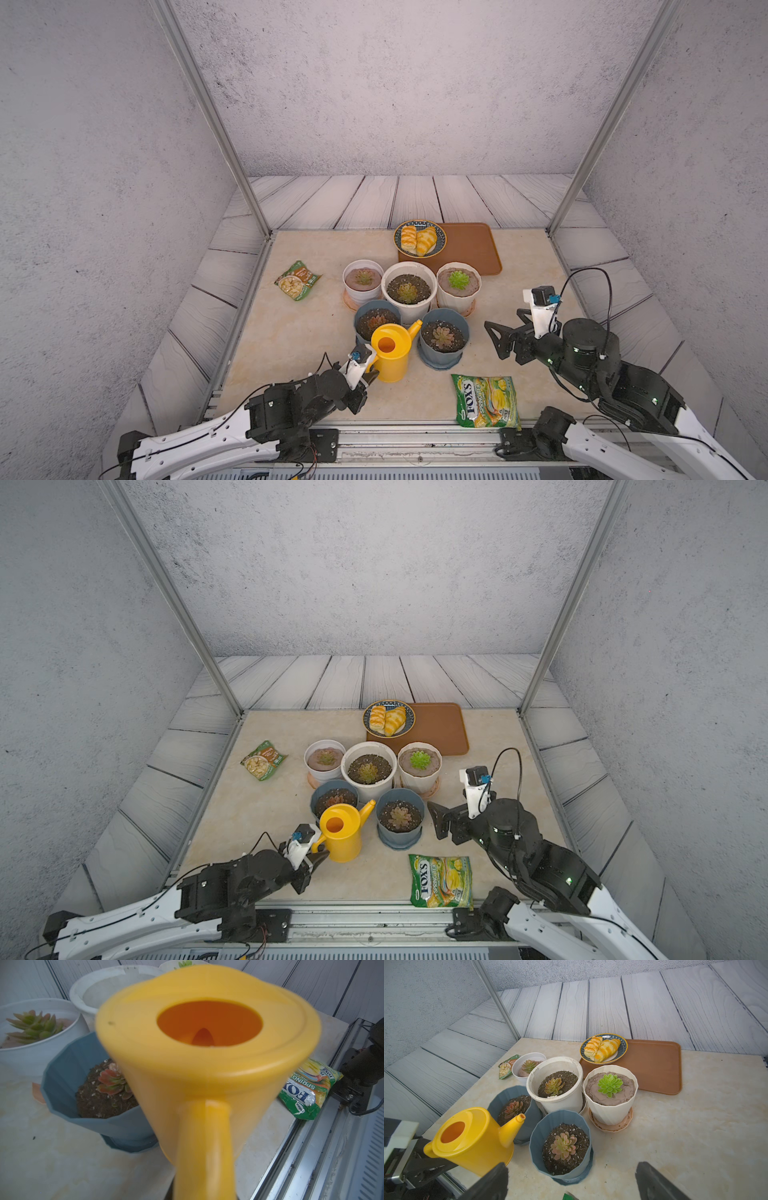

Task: Water the succulent around the soil edge
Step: Place the watering can at the center of the board.

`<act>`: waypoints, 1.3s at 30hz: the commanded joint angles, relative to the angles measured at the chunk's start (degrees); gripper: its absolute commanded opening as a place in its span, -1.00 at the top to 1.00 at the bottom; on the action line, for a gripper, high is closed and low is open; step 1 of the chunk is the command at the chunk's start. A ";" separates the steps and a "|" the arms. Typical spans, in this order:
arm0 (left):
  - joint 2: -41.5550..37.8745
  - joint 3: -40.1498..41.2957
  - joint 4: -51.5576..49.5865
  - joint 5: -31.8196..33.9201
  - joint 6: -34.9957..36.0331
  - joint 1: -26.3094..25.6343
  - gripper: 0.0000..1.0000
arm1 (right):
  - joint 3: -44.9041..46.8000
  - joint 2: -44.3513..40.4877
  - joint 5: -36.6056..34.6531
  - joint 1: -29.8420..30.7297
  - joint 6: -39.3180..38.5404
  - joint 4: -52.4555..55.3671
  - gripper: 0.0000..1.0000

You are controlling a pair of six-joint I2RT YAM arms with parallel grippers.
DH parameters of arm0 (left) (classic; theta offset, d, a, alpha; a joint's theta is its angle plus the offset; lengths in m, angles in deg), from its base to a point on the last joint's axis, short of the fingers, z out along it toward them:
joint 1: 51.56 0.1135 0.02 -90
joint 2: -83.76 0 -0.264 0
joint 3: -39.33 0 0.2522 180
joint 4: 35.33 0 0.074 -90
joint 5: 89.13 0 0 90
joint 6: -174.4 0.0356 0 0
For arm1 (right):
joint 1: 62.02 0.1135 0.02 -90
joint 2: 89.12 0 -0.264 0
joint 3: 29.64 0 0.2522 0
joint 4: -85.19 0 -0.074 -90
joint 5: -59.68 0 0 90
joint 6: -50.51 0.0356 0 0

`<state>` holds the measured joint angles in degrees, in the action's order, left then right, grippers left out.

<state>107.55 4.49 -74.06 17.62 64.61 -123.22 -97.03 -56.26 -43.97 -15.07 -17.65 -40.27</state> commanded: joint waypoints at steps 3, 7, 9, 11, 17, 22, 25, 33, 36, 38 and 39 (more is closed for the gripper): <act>1.32 1.87 0.27 3.04 -5.66 -0.81 1.00 | 1.70 1.60 0.98 0.00 -0.04 -2.86 -0.99; 2.67 2.65 2.95 3.72 -5.78 -1.13 1.00 | 2.77 2.87 1.82 0.06 0.13 -3.85 -0.99; 3.73 3.00 4.00 4.73 -5.66 -1.29 1.00 | 3.00 3.72 2.21 0.05 0.08 -4.04 -0.99; 4.56 3.88 4.90 6.44 -5.76 -1.53 1.00 | 3.24 4.46 2.38 0.06 -0.03 -3.86 -0.99; 5.39 8.41 9.60 8.43 -6.40 -1.69 0.94 | 4.23 5.53 3.04 -0.01 -0.20 -4.04 -0.99; 4.17 9.32 8.93 12.06 -7.19 -1.73 0.83 | 4.70 6.25 3.24 0.06 -0.40 -4.36 -0.99; 4.28 10.12 10.46 11.66 -6.85 -1.73 0.73 | 5.28 6.60 3.46 0.01 -0.40 -5.07 -0.99; 9.98 10.14 14.20 7.29 -6.56 -1.82 0.54 | 6.34 6.87 3.73 -0.04 -0.55 -5.44 -0.99; 12.89 10.19 16.22 6.82 -6.82 -1.91 0.47 | 6.34 6.78 3.74 0.06 -0.71 -5.35 -0.99; 14.59 10.01 17.33 6.55 -7.01 -2.06 0.28 | 6.34 6.65 3.72 0.03 -0.82 -5.14 -0.99; 15.10 9.88 17.77 6.24 -7.10 -2.00 0.21 | 6.36 6.60 3.72 -0.04 -0.79 -5.01 -0.99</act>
<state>121.60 14.61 -59.44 24.42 58.01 -125.08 -90.88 -49.22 -40.72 -15.07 -17.71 -44.86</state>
